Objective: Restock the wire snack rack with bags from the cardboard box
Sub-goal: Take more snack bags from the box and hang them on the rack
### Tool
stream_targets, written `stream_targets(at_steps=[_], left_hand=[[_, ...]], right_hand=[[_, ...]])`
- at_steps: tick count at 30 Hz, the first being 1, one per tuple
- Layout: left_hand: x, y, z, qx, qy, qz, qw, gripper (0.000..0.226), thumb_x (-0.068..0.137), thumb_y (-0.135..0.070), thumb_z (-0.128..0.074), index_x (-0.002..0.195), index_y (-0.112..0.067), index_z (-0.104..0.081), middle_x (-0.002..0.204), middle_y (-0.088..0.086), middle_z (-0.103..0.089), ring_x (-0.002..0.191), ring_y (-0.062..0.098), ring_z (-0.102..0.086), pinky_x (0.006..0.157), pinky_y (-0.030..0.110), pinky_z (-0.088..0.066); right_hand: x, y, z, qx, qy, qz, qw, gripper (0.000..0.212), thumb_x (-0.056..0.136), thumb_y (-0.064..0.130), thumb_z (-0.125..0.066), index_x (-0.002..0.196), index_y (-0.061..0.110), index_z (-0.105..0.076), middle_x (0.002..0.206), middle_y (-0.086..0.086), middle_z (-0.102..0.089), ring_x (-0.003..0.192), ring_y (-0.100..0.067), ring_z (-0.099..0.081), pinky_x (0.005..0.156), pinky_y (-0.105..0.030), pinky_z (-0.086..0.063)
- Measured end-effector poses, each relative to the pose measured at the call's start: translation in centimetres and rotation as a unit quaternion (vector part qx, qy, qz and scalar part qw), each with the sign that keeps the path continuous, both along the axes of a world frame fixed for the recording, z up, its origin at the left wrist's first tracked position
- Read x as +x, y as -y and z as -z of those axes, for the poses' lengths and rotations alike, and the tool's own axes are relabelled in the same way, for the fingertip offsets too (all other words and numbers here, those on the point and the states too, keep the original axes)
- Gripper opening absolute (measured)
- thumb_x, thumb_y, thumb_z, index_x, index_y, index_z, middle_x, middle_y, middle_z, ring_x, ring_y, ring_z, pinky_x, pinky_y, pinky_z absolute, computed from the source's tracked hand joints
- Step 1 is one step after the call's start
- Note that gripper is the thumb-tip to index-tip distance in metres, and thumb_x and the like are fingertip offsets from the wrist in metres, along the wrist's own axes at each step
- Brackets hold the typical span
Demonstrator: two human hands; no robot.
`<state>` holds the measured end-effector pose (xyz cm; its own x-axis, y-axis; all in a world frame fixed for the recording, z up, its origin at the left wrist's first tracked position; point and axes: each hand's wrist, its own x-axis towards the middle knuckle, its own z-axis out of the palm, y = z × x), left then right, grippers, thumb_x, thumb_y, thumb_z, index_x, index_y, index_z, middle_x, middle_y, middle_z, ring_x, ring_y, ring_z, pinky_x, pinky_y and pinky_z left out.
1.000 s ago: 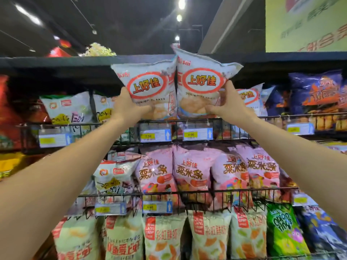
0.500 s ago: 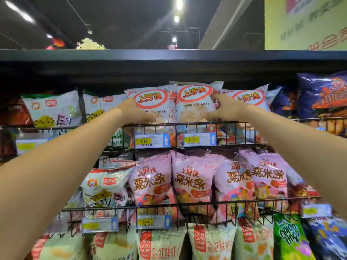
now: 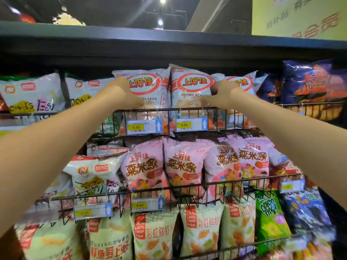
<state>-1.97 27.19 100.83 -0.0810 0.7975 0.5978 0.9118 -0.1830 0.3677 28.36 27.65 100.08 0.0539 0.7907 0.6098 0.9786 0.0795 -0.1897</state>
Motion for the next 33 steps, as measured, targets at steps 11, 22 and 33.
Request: stream_targets(at_steps=[11,22,33], left_hand=[[1.9,9.5,4.1,0.05,-0.075,-0.022,0.996,0.045,0.087,-0.05,-0.058,0.1,-0.007,-0.061,0.097,0.016,-0.066,0.083,0.034,-0.061,0.065,0.04,-0.047],[7.7,16.1,16.4,-0.095,-0.182,-0.048,0.978,0.054,0.087,-0.054,-0.053,0.125,-0.016,-0.056,0.129,0.016,-0.051,0.106,0.041,-0.057,0.088,0.053,-0.051],[7.6,16.9,38.2,-0.308,-0.239,-0.032,0.92,0.062,0.088,-0.058,-0.042,0.138,-0.021,-0.045,0.142,0.018,-0.042,0.124,0.045,-0.048,0.099,0.061,-0.043]], right_hand=[[2.6,8.7,4.7,0.07,0.021,-0.053,0.996,0.059,0.089,0.059,-0.057,0.127,0.014,-0.062,0.121,-0.013,-0.068,0.109,-0.035,-0.062,0.086,-0.04,-0.051],[4.1,16.8,15.7,-0.016,0.112,-0.08,0.99,0.064,0.087,0.062,-0.046,0.124,0.013,-0.06,0.115,-0.016,-0.063,0.106,-0.039,-0.059,0.082,-0.045,-0.054],[2.0,17.0,35.5,-0.21,0.128,-0.13,0.96,0.065,0.09,0.061,-0.049,0.133,0.014,-0.055,0.119,-0.012,-0.061,0.112,-0.038,-0.059,0.087,-0.047,-0.055]])
